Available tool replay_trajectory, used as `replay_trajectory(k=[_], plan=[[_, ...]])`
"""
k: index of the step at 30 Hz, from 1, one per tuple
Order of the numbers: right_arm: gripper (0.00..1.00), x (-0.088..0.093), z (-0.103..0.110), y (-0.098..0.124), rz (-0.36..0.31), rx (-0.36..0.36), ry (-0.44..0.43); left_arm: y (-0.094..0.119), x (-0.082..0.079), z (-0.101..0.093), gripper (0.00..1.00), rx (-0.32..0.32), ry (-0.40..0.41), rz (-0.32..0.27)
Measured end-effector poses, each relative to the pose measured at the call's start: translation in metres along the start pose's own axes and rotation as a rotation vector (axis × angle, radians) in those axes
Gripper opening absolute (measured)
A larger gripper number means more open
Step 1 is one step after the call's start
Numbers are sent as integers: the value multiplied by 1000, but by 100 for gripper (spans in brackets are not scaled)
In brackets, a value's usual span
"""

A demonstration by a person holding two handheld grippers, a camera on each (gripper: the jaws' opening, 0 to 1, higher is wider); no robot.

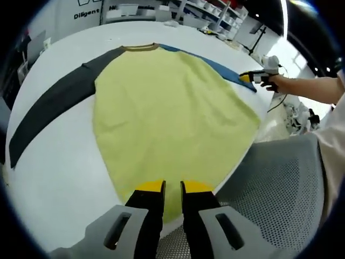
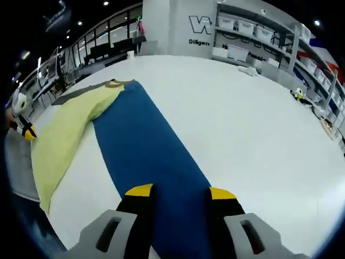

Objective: Fold the garment on the visible template until the final outline fits inside the template.

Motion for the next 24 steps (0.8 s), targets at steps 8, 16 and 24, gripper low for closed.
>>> replay_trajectory(k=[8,16,24], plan=[[37,-8,-23,-4,-19,20,-12,-2,0,3,10,-16,11,12],[37,-22,-42,-11,-4,7,94,0,4,6,10,-30,22,32],[36,-32,-62,-19,19,4,133,3,5,9,10,-51,41,31]])
Point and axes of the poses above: the point that each gripper's makers call its tool centre point, and the gripper's own axes: y roughly backward along the fingers, z roughly to its left, x roughly out of its underside, the point moved 5 cm from there along y, roughly backward along the fingers, and after that the axes turned 3 degrees about -y, right-handed, at the moved point
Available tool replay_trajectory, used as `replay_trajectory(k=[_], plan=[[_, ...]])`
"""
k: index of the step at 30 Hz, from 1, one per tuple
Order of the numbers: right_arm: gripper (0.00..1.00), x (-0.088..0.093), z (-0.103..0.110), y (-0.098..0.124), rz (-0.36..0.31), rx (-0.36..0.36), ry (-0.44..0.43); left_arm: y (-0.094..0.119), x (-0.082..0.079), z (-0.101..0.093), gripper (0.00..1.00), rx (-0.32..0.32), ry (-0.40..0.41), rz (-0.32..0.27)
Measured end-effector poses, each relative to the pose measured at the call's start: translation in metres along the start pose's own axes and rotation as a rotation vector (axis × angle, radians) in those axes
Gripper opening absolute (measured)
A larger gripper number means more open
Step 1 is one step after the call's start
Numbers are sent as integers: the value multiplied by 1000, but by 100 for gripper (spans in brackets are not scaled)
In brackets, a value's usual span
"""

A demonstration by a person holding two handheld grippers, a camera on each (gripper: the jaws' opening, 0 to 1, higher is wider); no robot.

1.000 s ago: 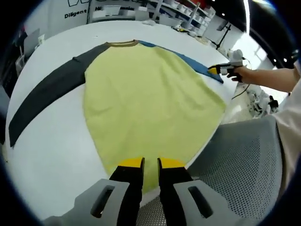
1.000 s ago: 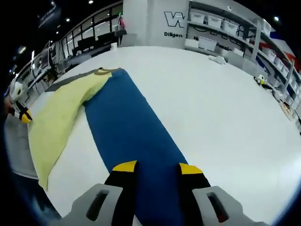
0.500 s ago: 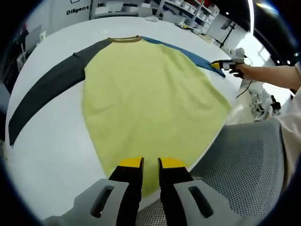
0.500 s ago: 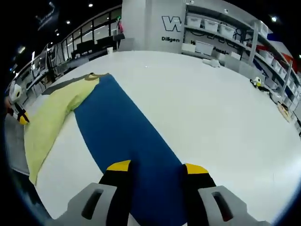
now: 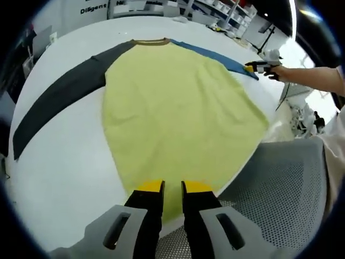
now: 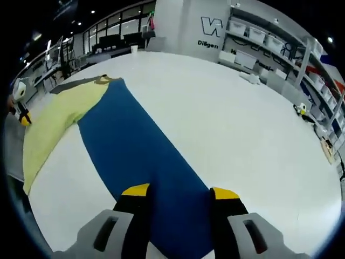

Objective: Fold the garment on the visible template until the final outline fits inside the template.

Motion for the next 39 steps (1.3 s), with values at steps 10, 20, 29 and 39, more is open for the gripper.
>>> replay_trajectory(k=[10,20,29,39], plan=[[38,-2,-13,-6,10,1,-11,-1,-8,0,12,-16,14,-16],[36,-41,32,-8,-55,-36,81,8,-52,40,25,-88,-34,-110],[43,-81,87,-28,-138,-123,95,8,-104,105,48,-173,-31,-203],[55,-110,135,-63,-190,-223,99,-16,-155,123,78,-146,-234,-265]])
Point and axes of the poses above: the point that each gripper's makers call its tool centre point, and the gripper's own axes: y roughly backward along the fingers, z roughly to its left, x roughly out of its underside, the point moved 5 cm from there along y, roughly backward along the fingers, and after that the axes turned 3 degrees about -y, right-handed, at the moved point
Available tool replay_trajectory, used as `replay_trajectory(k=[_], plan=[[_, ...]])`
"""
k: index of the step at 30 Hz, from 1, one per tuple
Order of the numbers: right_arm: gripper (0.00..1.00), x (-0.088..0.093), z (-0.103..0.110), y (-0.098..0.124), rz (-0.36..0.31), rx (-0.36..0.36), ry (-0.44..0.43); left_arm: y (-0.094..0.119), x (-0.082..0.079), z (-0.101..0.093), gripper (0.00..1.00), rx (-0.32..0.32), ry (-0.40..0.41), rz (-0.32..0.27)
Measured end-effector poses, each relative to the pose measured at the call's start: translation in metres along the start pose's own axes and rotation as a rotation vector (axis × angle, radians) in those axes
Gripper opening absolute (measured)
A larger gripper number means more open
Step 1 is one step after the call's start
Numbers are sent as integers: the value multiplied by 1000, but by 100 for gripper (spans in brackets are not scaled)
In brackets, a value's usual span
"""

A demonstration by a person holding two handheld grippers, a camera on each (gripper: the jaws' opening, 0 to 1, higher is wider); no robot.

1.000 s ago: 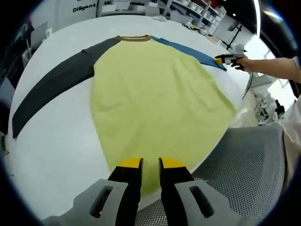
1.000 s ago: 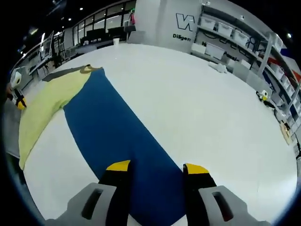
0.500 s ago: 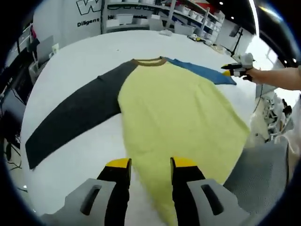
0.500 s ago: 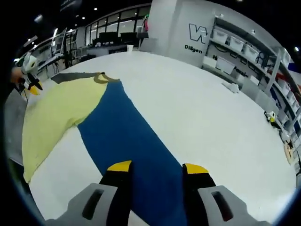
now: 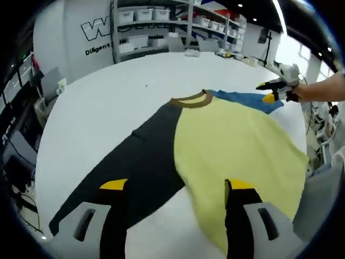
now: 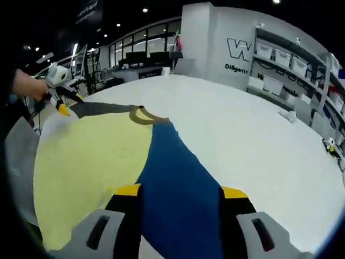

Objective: Fold the garment on the visible template until the final outline fits inside the template.

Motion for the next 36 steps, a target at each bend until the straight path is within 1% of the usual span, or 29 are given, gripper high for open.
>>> replay_trajectory(k=[3,7,9,10,11,13,17,19,22,23,26,27,28,29,30,31,32,34,36], plan=[[61,-5,13,-15,5,-39,10,-17,-7,5,86,9,-16,4],[67,-8,26,-31,22,-81,22,-37,-14,12,91,42,-18,7],[72,-10,33,-37,24,-105,41,-43,-16,10,94,62,-62,21],[73,-10,36,-38,25,-114,51,-45,-17,10,95,63,-79,24],[75,-11,39,-40,26,-127,67,-48,-18,12,99,56,-102,26],[77,-12,44,-43,29,-143,85,-52,-20,13,99,66,-107,24],[82,-13,51,-46,22,-167,95,-58,-23,15,99,80,-119,16],[85,-12,54,-48,25,-178,97,-63,-22,16,99,87,-123,23],[88,-9,57,-49,39,-191,97,-67,-12,20,99,75,-129,68],[91,-9,58,-50,37,-197,91,-67,-9,21,99,68,-132,83],[92,-4,59,-51,53,-202,88,-69,2,24,99,62,-128,114],[92,-2,58,-50,61,-203,84,-69,3,23,99,69,-52,95],[92,0,59,-50,68,-210,70,-66,7,26,99,66,-25,108],[93,4,58,-50,82,-206,70,-65,5,28,99,60,-68,83],[95,7,56,-50,91,-198,68,-65,6,26,99,60,-57,83],[99,10,57,-49,88,-195,19,-64,6,26,99,56,-50,82],[99,7,56,-49,57,-204,27,-64,7,26,100,43,-33,83],[99,8,55,-50,71,-201,58,-62,9,27,100,21,-6,82],[99,12,54,-52,91,-192,112,-61,12,28,100,7,11,75]])
Point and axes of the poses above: the point that each gripper's makers call its tool centre point, and the gripper's own axes: y roughly backward along the fingers, z roughly to its left, x roughly out of its underside, the point moved 5 cm from there along y, roughly backward along the fingers, and after that the axes turned 3 degrees about -y, right-handed, at the moved point
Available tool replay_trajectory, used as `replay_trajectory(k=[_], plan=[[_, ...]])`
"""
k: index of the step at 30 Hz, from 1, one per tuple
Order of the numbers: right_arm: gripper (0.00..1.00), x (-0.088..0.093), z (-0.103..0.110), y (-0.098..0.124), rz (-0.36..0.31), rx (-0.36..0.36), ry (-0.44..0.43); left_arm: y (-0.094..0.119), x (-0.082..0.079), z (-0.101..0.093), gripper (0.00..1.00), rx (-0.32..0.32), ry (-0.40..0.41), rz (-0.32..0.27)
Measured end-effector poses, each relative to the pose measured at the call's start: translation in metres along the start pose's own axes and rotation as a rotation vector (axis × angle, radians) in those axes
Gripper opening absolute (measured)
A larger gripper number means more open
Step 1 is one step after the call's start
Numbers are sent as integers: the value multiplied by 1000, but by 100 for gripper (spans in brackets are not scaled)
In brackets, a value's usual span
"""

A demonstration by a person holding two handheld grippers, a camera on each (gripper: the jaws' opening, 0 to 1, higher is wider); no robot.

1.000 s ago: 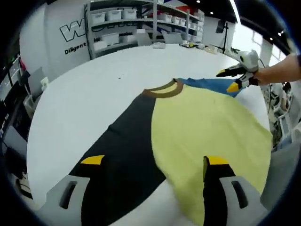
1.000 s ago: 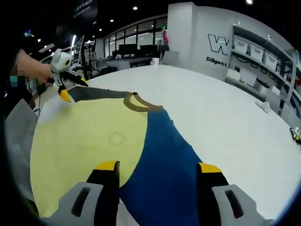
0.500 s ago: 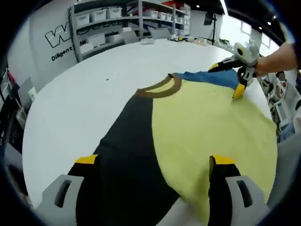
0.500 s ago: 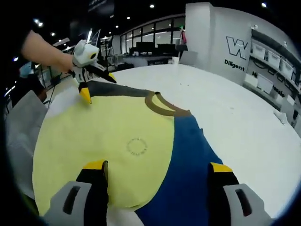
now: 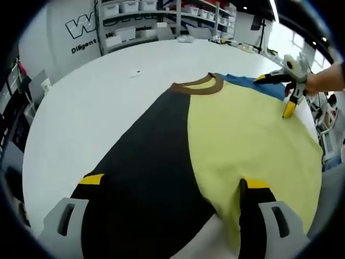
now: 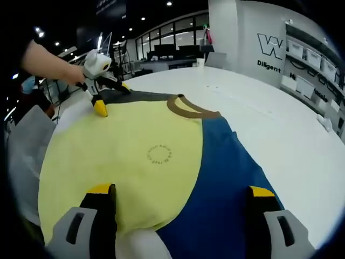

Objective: Fold the garment on the visible template until the final outline fits inside the template.

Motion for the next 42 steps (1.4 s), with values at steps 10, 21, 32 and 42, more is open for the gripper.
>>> replay_trajectory(k=[10,21,32,42], plan=[[100,-6,-10,-4,-35,1,-10,1,1,-1,100,-44,50,-3],[100,-14,-32,-11,-16,-11,3,-6,-7,3,100,-62,72,8],[100,5,-29,10,-32,19,-27,5,4,12,100,-59,78,40],[100,22,-33,25,19,46,-60,21,25,36,100,-119,139,-8]])
Point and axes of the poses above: the point that each gripper's makers call its tool centre point, and the gripper's own axes: y roughly backward along the fingers, z roughly to its left, x roughly out of its underside, the point moved 5 cm from there along y, roughly backward along the fingers, and after that the axes turned 3 degrees about -y, right-handed, at the moved point
